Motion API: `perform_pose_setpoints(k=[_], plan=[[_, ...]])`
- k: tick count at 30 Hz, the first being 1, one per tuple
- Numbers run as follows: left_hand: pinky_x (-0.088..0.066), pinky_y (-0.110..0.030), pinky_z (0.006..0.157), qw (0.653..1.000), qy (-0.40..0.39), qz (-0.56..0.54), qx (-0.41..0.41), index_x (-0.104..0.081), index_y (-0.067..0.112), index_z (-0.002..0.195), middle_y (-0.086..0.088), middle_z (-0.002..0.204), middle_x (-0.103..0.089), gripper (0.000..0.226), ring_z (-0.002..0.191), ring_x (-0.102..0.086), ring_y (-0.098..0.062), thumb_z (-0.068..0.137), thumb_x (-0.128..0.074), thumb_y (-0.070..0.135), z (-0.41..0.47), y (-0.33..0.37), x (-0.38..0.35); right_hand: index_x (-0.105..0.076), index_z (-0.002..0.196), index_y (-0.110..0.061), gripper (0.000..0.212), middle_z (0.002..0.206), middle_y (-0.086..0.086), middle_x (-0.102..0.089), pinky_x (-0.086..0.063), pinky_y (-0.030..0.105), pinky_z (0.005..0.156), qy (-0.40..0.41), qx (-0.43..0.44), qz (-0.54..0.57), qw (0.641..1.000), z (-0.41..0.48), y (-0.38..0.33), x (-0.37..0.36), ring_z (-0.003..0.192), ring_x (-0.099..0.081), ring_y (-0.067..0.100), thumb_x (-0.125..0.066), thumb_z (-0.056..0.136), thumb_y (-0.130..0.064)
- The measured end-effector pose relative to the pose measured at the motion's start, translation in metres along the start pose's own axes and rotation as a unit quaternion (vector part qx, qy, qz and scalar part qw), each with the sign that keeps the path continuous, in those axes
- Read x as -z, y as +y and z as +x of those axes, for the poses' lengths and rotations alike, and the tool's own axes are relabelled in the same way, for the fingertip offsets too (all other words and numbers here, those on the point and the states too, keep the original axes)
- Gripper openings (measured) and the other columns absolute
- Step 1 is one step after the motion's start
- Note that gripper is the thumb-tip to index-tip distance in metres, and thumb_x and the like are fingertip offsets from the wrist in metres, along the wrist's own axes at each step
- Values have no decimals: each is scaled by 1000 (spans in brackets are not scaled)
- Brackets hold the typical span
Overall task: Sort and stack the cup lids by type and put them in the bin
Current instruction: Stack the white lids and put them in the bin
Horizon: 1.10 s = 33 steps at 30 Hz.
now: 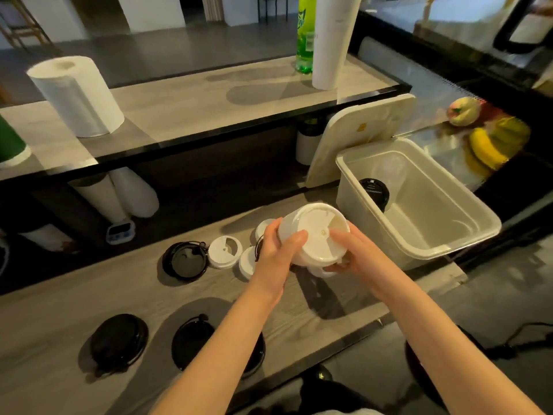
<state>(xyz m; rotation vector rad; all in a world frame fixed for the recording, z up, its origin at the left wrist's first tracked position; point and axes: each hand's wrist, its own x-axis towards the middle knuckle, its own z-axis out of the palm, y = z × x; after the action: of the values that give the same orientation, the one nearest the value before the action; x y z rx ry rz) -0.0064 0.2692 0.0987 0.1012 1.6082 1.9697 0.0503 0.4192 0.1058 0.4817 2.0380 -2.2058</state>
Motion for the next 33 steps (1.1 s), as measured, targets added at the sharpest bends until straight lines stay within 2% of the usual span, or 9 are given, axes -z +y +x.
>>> perform_pose_setpoints(k=[2,4,7,11,14,17,21,26,33], plan=[[-47,-41,99,1000,-23,14,-3,-42,22,129,-4,120,-54,87,114,-53,-23,51,-67,52,3,7,-9,-51,120,-37,45,123,-1,-58,-51,43,94,15,0,3,1000,-5,-8,9,113,-57,19,-61,80,-53],[-45,-40,102,997,-40,59,-12,-42,22,131,-4,125,-52,90,117,-52,-21,51,-65,58,7,12,-21,-53,118,-36,38,121,0,-59,-51,44,95,38,16,-1,999,-11,-17,20,111,-58,20,-60,82,-48],[-36,-39,109,987,-65,144,-20,-40,27,135,2,136,-39,82,122,-43,-14,65,-65,62,17,21,-43,-51,118,-31,26,114,0,-58,-53,30,79,82,29,2,996,-16,-30,45,101,-58,15,-49,92,-34],[-34,-26,97,971,-81,225,-29,-24,19,147,4,142,-33,75,121,-37,-8,86,-59,45,38,29,-79,-54,115,-31,22,113,-2,-60,-53,26,74,120,56,-34,991,-13,-46,91,102,-60,14,-51,93,-32],[-40,-20,88,957,-94,272,-42,-40,22,139,6,134,-48,59,117,-47,-8,87,-58,43,60,36,-110,-56,112,-29,21,111,1,-63,-54,30,76,137,65,-46,987,-3,-55,131,101,-62,17,-54,92,-29],[-41,-26,92,942,-110,316,-24,-46,25,134,8,131,-53,57,120,-49,-11,84,-58,50,85,35,-139,-57,116,-26,25,110,1,-64,-55,27,72,127,65,-71,987,8,-61,169,101,-63,16,-56,91,-30],[-34,-32,105,910,-101,402,-16,-33,22,145,6,148,-39,71,134,-38,-15,85,-52,56,112,27,-164,-57,108,-37,19,108,-6,-64,-54,24,70,110,38,-99,988,26,-61,213,97,-62,11,-58,89,-34],[-18,-34,116,816,-41,575,-36,-18,14,150,-2,158,-14,77,145,-13,-18,90,-49,51,126,8,-172,-55,116,-28,28,106,-3,-61,-52,39,85,63,-50,-206,975,62,-53,258,96,-60,16,-60,88,-33],[-15,-39,119,683,-23,728,-52,-9,11,150,-5,160,1,88,147,3,-19,87,-51,54,132,-13,-171,-46,125,-22,40,111,4,-55,-52,34,73,-93,-212,-359,904,118,-19,272,99,-57,25,-55,90,-38]])
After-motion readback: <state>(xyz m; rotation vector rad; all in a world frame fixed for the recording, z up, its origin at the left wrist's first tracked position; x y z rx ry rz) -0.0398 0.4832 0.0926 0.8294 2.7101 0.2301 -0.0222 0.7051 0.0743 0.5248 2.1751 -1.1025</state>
